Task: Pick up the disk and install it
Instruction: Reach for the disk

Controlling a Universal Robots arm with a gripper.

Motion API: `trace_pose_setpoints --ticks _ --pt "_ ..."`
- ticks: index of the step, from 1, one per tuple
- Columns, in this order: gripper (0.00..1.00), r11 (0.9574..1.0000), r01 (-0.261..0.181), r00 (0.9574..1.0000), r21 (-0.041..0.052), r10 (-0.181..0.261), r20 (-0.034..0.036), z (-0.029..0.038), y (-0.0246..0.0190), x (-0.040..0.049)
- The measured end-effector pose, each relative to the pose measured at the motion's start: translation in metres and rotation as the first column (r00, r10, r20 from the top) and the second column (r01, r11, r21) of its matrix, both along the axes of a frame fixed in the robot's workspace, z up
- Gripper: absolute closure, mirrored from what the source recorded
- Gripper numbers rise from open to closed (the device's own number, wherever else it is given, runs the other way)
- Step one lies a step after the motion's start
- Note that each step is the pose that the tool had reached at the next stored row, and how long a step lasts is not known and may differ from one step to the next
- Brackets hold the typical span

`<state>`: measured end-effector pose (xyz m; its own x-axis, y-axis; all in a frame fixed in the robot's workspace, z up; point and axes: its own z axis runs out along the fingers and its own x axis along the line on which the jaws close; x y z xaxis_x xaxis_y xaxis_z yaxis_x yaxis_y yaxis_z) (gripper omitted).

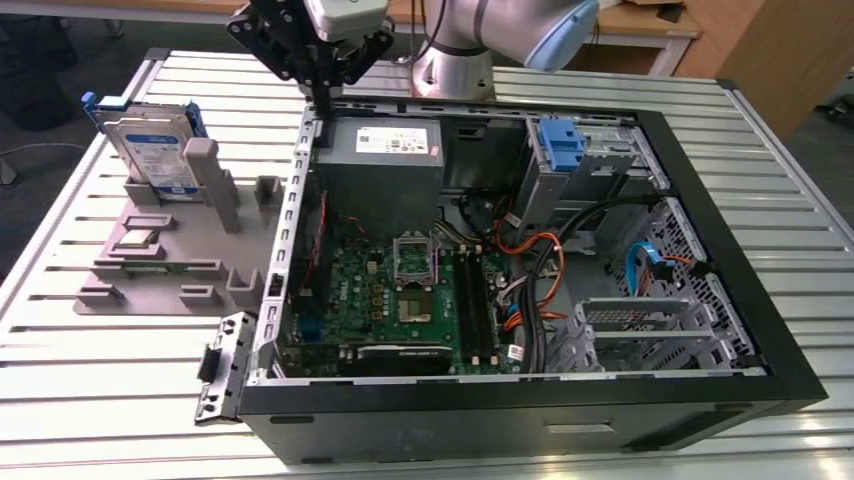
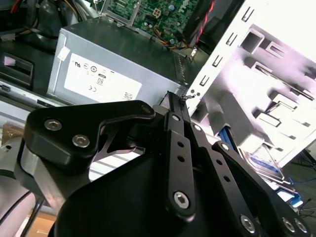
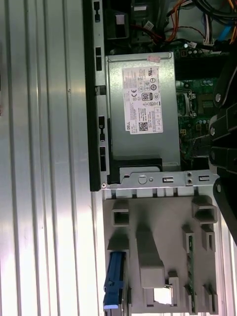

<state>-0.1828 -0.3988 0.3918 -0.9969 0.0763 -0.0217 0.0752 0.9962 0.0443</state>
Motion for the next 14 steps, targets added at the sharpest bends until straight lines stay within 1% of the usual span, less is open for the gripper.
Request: trace_pose_setpoints --ticks 14 --pt "0.90 1.0000 0.000 1.0000 0.0000 0.000 0.0000 -0.0012 0.0000 -0.0244"
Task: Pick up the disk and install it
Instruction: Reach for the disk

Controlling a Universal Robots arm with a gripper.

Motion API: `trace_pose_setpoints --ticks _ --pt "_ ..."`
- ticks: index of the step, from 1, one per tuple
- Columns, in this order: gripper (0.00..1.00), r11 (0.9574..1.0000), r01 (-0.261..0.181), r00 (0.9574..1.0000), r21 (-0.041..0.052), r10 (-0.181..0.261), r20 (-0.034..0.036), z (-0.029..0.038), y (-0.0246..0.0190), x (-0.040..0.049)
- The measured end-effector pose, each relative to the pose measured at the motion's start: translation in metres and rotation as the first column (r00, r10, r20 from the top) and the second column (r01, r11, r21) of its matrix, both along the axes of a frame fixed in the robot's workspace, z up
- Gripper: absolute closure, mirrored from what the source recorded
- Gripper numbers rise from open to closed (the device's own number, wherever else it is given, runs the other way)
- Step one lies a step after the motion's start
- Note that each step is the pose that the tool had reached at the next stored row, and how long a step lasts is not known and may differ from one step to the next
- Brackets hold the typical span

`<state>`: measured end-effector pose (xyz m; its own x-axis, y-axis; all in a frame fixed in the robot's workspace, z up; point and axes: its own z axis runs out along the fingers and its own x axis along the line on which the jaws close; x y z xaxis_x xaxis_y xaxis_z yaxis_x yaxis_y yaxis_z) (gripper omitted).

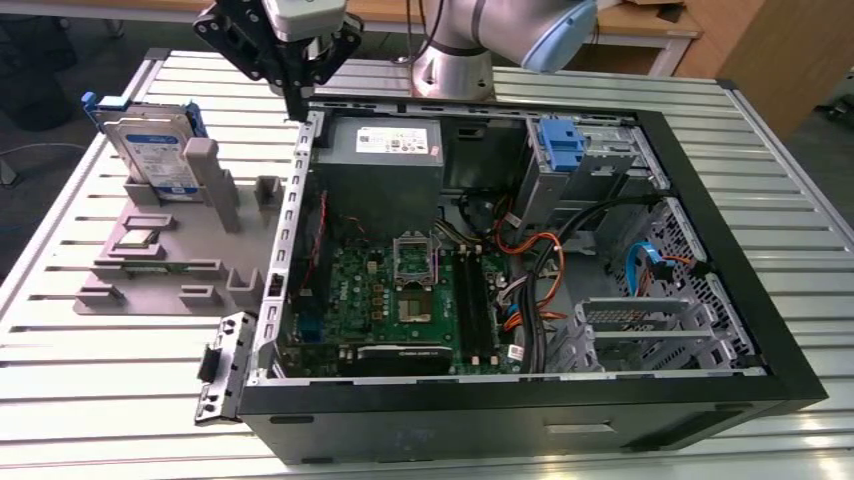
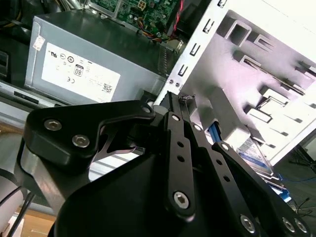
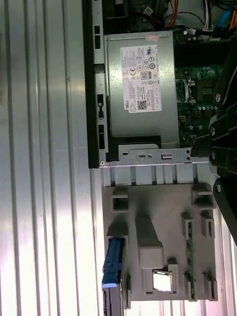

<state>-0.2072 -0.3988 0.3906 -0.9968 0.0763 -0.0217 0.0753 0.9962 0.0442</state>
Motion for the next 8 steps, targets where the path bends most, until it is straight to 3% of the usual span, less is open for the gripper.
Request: trace_pose_setpoints --ticks 8 --pt "0.90 1.0000 0.000 1.0000 0.0000 0.000 0.0001 -0.0007 0.0000 -0.0143"
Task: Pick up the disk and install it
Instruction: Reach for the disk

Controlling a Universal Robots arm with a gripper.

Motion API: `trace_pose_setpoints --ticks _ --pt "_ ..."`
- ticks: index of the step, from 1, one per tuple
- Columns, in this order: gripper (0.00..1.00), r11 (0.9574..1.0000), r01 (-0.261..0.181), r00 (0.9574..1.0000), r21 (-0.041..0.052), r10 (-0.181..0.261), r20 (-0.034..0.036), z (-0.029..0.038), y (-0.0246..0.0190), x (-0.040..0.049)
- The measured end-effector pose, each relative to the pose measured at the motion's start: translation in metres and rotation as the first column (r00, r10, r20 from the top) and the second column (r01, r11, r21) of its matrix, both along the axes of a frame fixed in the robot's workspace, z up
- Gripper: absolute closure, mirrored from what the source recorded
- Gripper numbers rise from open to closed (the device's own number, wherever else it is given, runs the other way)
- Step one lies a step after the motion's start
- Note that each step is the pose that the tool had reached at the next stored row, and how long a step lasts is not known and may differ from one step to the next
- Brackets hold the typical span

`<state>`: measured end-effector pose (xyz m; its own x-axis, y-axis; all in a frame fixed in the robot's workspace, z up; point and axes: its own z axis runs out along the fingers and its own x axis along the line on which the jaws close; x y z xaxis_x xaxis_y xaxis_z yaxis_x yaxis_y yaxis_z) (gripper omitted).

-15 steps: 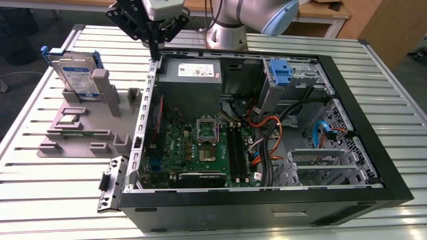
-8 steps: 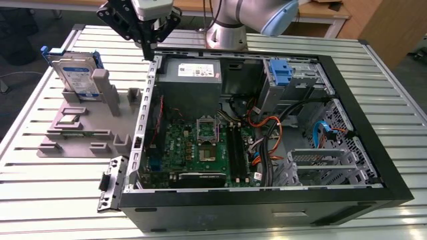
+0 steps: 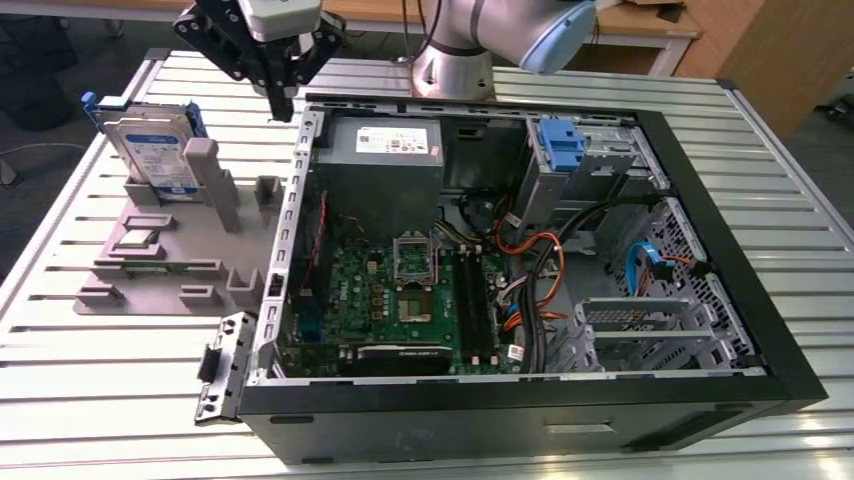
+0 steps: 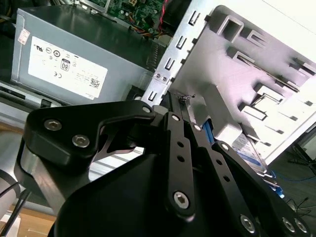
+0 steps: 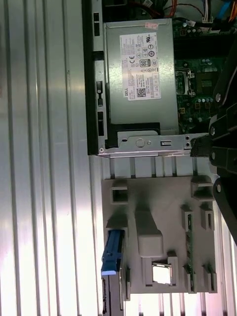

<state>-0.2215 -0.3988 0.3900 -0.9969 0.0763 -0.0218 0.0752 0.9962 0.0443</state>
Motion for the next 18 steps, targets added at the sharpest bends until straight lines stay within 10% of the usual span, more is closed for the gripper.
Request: trace_pose_setpoints --ticks 18 --pt "0.90 1.0000 0.000 1.0000 0.0000 0.000 -0.0001 -0.0007 0.0000 -0.0125"
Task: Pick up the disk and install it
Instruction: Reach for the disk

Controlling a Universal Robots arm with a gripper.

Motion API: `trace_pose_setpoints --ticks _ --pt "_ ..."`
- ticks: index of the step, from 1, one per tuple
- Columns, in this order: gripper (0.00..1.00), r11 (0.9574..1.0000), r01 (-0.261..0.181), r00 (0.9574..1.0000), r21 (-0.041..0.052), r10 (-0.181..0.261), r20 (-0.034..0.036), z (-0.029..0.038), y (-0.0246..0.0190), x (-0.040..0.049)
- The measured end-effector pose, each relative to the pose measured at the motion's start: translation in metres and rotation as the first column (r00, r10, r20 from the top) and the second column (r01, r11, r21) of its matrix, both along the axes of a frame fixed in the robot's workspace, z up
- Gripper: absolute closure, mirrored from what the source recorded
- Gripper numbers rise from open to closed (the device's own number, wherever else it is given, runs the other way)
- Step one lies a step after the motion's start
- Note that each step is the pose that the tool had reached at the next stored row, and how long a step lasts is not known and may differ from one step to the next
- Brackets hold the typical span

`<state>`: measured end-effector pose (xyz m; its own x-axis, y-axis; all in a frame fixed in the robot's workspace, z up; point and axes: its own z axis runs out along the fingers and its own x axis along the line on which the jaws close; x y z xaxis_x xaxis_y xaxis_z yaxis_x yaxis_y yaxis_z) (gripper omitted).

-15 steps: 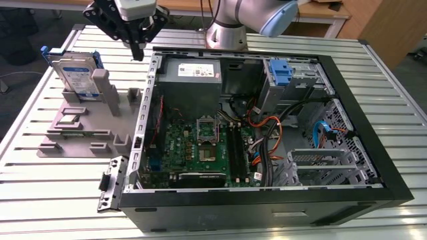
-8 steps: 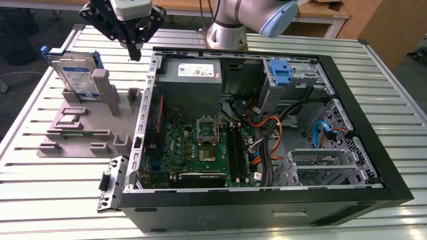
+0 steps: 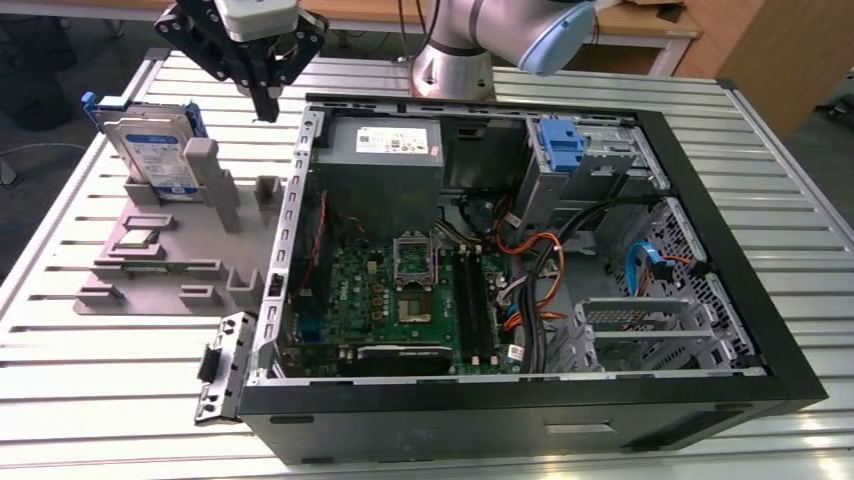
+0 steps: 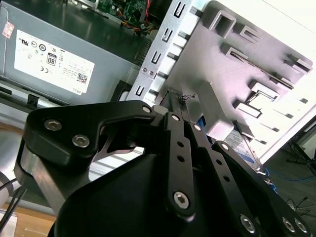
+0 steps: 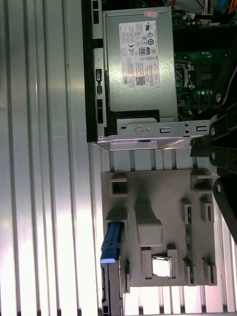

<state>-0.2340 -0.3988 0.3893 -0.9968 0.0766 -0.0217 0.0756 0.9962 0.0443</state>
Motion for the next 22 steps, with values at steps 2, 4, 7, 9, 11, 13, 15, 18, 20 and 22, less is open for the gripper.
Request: trace_pose_setpoints --ticks 2,4,7,9,11,13,15,18,20,22 --pt "0.90 1.0000 0.000 1.0000 0.0000 0.000 0.0000 0.0000 0.0000 -0.0001" --pt "0.90 1.0000 0.000 1.0000 0.0000 0.000 0.0000 0.0000 0.0000 -0.0001" --pt "0.90 1.0000 0.000 1.0000 0.0000 0.000 0.0000 -0.0001 0.0000 -0.0014" --pt "0.90 1.0000 0.000 1.0000 0.0000 0.000 0.0000 -0.0002 0.0000 -0.0033" --pt "0.90 1.0000 0.000 1.0000 0.0000 0.000 0.0001 -0.0003 0.0000 -0.0055" --pt "0.90 1.0000 0.000 1.0000 0.0000 0.000 0.0000 -0.0005 0.0000 -0.0080" --pt "0.90 1.0000 0.000 1.0000 0.0001 0.000 0.0000 -0.0006 0.0000 -0.0107" --pt "0.90 1.0000 0.000 1.0000 0.0000 0.000 0.0001 -0.0007 0.0000 -0.0152" --pt "0.90 1.0000 0.000 1.0000 0.0001 0.000 0.0001 -0.0007 0.0000 -0.0183" --pt "0.90 1.0000 0.000 1.0000 0.0001 0.000 0.0001 -0.0008 0.0000 -0.0216"
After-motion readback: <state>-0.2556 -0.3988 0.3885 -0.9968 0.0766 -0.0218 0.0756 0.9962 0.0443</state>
